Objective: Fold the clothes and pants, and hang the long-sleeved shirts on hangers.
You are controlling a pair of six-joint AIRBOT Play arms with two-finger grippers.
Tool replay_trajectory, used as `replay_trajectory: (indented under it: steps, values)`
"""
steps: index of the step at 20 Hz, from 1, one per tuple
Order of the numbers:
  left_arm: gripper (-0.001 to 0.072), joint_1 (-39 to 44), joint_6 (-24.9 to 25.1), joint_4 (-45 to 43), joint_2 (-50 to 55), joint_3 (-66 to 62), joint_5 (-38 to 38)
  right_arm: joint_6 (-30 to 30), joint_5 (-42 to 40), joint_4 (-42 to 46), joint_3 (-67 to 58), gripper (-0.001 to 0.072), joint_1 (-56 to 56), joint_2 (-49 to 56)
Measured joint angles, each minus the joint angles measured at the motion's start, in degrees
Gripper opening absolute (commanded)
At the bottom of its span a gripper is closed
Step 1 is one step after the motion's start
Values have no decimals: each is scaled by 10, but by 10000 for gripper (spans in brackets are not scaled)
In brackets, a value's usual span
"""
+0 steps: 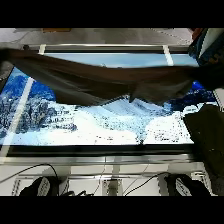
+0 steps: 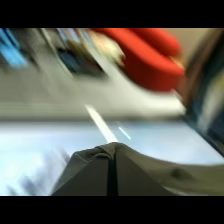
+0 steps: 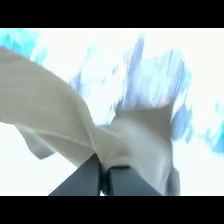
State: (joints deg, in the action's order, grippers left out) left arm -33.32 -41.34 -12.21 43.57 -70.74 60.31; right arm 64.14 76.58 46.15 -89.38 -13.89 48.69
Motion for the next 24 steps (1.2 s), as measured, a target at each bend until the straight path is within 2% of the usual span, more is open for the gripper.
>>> replay_trajectory:
  steps: [3, 7, 10, 12, 17, 19, 22, 24]
  values:
    - [19, -20, 4, 3, -89, -5, -85, 23, -18, 0, -75, 19, 0, -58]
    - [18, -30, 34, 3, -177, -8, -229, 37, -81, 0, -147, 18, 0, -119]
    - [18, -32, 48, -29, -200, -5, -283, 55, -114, 16, -167, 18, 0, -124]
    - [17, -32, 53, -46, -190, 2, -273, 76, -112, 29, -163, 19, 0, -101]
    - [17, -12, 56, -79, -62, 36, -91, 127, -23, 46, -100, 19, 0, 32]
    - [17, 19, 56, -109, 14, 50, -46, 137, 7, 50, -61, 20, 0, 100]
    - [17, 83, 57, -157, 145, 61, -44, 144, 6, 51, -3, 20, 1, 207]
    - [18, 126, 58, -167, 228, 63, -89, 146, -26, 50, 23, 20, 2, 274]
